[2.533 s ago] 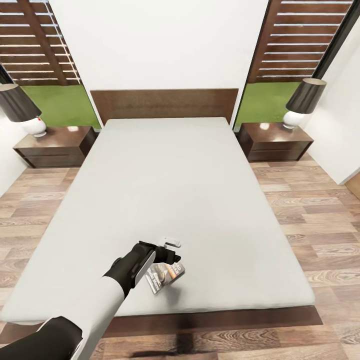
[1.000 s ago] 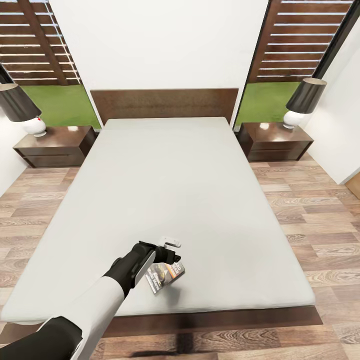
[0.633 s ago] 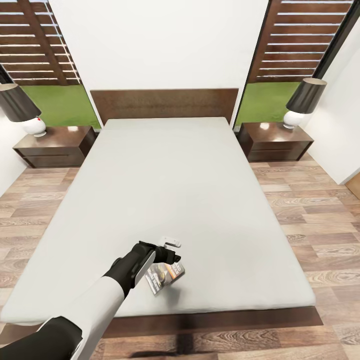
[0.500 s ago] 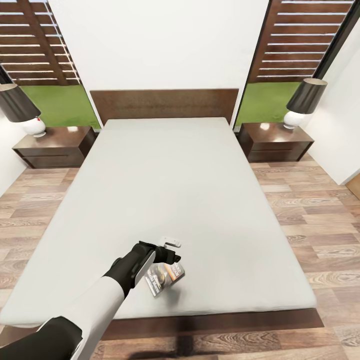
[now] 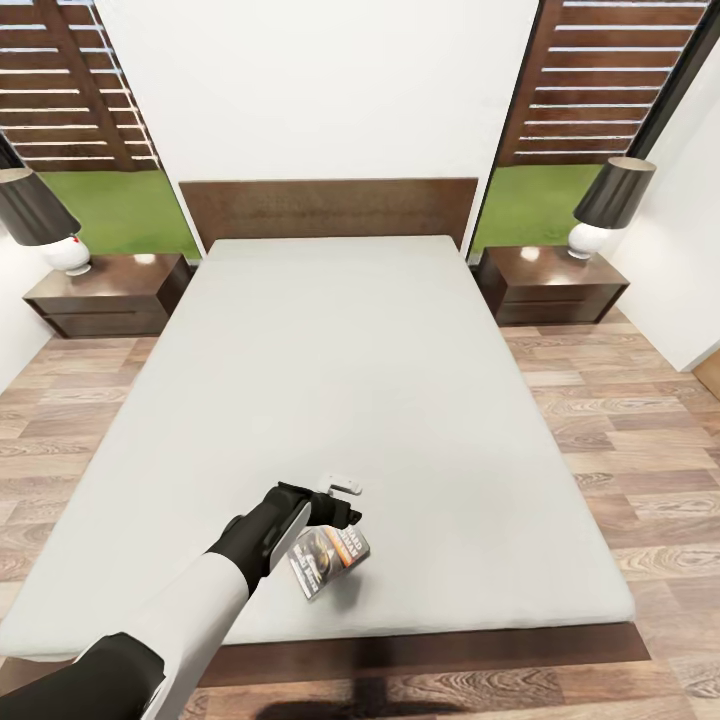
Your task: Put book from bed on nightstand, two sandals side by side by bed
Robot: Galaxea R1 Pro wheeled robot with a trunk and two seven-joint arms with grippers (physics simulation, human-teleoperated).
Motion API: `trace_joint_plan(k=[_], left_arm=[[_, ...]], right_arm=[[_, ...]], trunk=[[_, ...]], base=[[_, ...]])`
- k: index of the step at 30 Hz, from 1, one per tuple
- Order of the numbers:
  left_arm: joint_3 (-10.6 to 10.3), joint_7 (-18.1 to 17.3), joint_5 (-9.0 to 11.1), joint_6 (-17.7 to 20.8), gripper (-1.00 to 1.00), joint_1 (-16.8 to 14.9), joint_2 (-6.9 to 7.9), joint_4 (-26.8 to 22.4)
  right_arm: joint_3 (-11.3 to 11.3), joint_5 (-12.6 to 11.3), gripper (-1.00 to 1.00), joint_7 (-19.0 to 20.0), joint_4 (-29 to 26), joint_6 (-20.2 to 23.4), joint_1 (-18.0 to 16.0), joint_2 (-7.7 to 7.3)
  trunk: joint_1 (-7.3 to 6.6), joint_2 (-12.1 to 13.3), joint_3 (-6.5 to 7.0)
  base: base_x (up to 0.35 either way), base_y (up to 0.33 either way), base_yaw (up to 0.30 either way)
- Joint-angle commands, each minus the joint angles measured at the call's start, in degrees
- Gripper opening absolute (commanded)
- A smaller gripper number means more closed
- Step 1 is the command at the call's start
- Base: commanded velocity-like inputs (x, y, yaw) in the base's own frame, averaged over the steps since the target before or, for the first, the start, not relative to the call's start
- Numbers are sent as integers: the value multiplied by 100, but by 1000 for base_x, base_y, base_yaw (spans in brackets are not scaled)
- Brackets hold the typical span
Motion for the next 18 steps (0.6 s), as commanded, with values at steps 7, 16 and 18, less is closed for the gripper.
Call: trace_joint_plan(k=[7, 16, 18], left_arm=[[-18, 19, 58, 31, 100, -3, 5, -5], [-18, 26, 58, 31, 100, -3, 6, -5], [-18, 26, 58, 31, 100, -3, 6, -5]], right_arm=[[-46, 52, 100, 14, 11, -33, -2, -2], [-49, 52, 100, 14, 11, -33, -2, -3], [-49, 52, 100, 14, 11, -33, -2, -3]], trunk=[[2, -7, -5], [2, -7, -5], [2, -7, -5]], base=[[5, 1, 0], [1, 62, 0], [0, 48, 0]])
